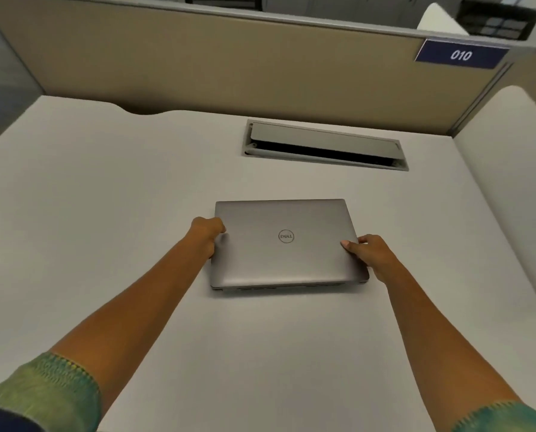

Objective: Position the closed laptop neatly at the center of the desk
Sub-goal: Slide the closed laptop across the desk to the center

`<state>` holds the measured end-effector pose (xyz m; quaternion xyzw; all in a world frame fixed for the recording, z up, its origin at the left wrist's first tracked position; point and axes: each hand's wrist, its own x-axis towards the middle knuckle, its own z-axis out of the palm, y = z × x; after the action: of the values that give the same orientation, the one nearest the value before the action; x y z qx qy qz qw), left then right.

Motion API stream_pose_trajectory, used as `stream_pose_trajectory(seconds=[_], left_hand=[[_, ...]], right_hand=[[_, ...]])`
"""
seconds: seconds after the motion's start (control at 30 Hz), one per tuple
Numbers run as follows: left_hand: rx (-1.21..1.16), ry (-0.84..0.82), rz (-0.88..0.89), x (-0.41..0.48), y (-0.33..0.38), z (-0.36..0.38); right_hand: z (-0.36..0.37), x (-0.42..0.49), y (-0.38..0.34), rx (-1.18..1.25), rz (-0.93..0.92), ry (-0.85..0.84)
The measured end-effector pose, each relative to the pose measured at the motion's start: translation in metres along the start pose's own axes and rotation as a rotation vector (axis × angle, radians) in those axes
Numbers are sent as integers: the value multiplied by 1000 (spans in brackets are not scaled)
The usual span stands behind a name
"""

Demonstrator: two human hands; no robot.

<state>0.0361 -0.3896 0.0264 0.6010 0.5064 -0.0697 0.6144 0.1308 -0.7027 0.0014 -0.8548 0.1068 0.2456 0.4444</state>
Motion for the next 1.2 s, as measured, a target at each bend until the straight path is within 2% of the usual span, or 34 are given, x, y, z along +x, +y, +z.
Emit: stream_pose_trajectory(seconds=[0.5,0.93,1.2], left_hand=[[150,115,176,31,36,66],[388,181,249,59,39,70],[431,107,203,67,40,61]], right_hand=[[-32,29,1,-76,115,139],[-40,42,-9,-168,131,121],[-41,46,-11,-218,132,137]])
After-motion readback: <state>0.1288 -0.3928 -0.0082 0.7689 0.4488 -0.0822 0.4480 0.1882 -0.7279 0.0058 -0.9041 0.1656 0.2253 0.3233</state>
